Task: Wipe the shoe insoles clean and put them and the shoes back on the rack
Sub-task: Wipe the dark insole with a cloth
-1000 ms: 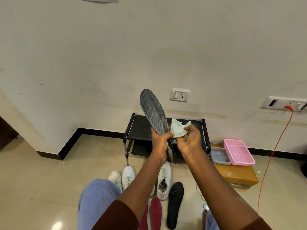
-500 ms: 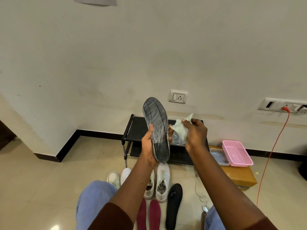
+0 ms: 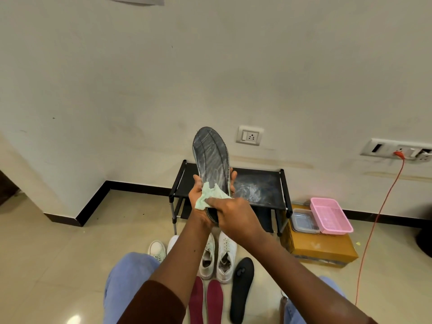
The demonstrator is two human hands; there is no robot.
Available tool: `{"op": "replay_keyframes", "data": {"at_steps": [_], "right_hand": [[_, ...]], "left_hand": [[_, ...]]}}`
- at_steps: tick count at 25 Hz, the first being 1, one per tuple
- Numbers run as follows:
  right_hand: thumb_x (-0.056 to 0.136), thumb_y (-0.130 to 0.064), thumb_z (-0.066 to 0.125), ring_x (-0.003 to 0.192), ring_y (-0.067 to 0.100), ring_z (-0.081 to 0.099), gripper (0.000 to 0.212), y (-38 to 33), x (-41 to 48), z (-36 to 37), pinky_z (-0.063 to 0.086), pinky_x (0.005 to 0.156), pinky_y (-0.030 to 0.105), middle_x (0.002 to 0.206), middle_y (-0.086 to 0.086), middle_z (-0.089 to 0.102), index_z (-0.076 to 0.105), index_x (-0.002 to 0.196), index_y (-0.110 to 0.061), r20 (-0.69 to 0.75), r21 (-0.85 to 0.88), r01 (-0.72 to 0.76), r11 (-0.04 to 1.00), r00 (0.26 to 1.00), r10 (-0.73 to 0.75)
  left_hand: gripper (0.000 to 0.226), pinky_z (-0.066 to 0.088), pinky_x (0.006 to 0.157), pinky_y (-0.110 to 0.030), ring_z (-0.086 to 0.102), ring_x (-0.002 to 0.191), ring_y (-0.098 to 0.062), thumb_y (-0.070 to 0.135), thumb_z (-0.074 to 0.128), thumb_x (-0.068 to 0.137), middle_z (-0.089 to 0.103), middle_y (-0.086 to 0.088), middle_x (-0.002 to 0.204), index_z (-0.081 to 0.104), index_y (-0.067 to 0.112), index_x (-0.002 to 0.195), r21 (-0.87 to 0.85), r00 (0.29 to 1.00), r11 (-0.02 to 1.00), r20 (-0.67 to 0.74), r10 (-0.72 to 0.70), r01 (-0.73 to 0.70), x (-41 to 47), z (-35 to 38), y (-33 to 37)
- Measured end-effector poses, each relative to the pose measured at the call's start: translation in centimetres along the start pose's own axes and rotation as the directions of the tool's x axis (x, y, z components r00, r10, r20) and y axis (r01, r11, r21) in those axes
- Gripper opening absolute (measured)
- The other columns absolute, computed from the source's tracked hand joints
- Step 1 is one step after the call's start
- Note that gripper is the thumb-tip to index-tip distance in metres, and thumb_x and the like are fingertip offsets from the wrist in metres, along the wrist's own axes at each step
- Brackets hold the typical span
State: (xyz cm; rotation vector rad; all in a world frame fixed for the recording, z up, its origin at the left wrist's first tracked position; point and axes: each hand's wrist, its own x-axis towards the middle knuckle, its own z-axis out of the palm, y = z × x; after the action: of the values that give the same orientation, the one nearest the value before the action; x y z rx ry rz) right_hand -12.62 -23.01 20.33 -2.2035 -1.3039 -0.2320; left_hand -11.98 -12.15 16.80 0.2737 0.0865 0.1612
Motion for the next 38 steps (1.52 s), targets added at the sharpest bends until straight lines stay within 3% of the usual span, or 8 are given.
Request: {"op": "replay_keyframes", "data": {"at_steps": [10,14,17,21,25,33,36,38], "right_hand": [[0.075,-0.02,0.036,0.06,0.023,0.061,0.028,-1.7,-1.6,-0.4,0.043,0.051,0.022,0.08,0.01,0.066,0.061,0.072,-0.007,0.002,0.018,-0.006,1.0,1.0,0.006],[0.084,-0.018,0.029,0.08,0.035,0.065,0.031,-2.9,1.0,-1.2,0.051,0.071,0.039,0.087,0.019,0.068,0.054,0.093,-0.002,0.056,-0.003,-0.115,0.993,0.992,0.115],[0.091,-0.015,0.033,0.094,0.039,0.063,0.033,-2.7,1.3,-1.5,0.051,0.081,0.046,0.107,0.023,0.064,0.047,0.119,-0.005,0.117,0.034,-0.175,0.984,0.978,0.17],[0.085,-0.007,0.039,0.097,0.035,0.063,0.047,-0.9,-0.7,-1.2,0.049,0.08,0.036,0.117,0.019,0.063,0.045,0.132,-0.006,0.158,-0.005,-0.003,1.0,0.987,0.004],[0.078,-0.009,0.039,0.109,0.024,0.062,0.044,1.0,-2.7,-0.3,0.047,0.093,0.033,0.115,0.016,0.065,0.063,0.115,-0.003,0.099,-0.044,0.269,0.962,0.96,-0.264],[0.078,-0.015,0.036,0.109,0.021,0.062,0.045,0.2,-0.8,0.3,0.05,0.09,0.033,0.113,0.011,0.067,0.067,0.11,-0.007,-0.038,-0.083,0.012,0.997,0.999,-0.016],[0.086,-0.017,0.029,0.137,0.019,0.034,0.051,-0.1,1.0,-0.1,0.031,0.109,0.031,0.142,0.01,0.045,0.047,0.134,-0.01,0.064,-0.085,-0.128,0.988,0.989,0.134],[0.089,-0.017,0.028,0.14,0.019,0.025,0.051,-0.4,0.9,0.2,0.021,0.113,0.028,0.146,0.01,0.037,0.04,0.138,-0.008,0.066,-0.067,-0.137,0.988,0.988,0.141]], "left_hand": [[0.085,0.053,0.077,-0.036,0.056,0.116,-0.035,0.047,0.08,0.06,0.059,-0.013,0.122,0.051,0.007,0.129,-0.023,0.997,1.0,0.07,0.014,-0.012,-0.1,0.3,0.6],[0.083,0.054,0.081,-0.039,0.053,0.117,-0.036,0.066,0.054,0.078,0.043,-0.017,0.142,0.038,0.014,0.141,-0.025,0.999,0.999,-0.024,-0.043,0.043,-0.6,0.8,0.0],[0.087,0.055,0.077,-0.034,0.06,0.1,-0.031,0.078,0.037,0.078,0.056,-0.023,0.127,0.046,0.008,0.127,0.022,0.99,0.992,-0.074,-0.119,0.121,-1.2,1.6,0.3],[0.079,0.053,0.069,-0.028,0.063,0.103,-0.029,0.069,0.031,0.086,0.061,-0.014,0.118,0.04,0.011,0.139,-0.023,1.0,1.0,-0.011,0.002,-0.003,-0.4,1.0,0.8],[0.072,0.051,0.063,-0.024,0.065,0.098,-0.022,0.065,0.028,0.088,0.057,-0.008,0.118,0.034,0.017,0.141,-0.033,0.999,0.999,0.032,0.03,-0.029,0.5,-0.2,1.4],[0.076,0.047,0.096,-0.043,0.063,0.106,-0.034,0.059,0.056,0.075,0.059,-0.019,0.119,0.058,-0.001,0.121,0.009,0.999,1.0,0.037,0.02,-0.02,0.3,0.6,0.7],[0.075,0.043,0.099,-0.043,0.063,0.107,-0.029,0.047,0.079,0.062,0.063,-0.014,0.116,0.061,0.002,0.119,0.117,0.996,0.99,0.054,0.068,-0.074,-0.1,1.3,0.7],[0.055,0.041,0.1,-0.04,0.063,0.108,-0.027,0.044,0.068,0.074,0.065,-0.012,0.116,0.068,0.004,0.111,0.123,0.995,0.987,0.038,0.096,-0.1,0.2,1.4,0.7]]}}
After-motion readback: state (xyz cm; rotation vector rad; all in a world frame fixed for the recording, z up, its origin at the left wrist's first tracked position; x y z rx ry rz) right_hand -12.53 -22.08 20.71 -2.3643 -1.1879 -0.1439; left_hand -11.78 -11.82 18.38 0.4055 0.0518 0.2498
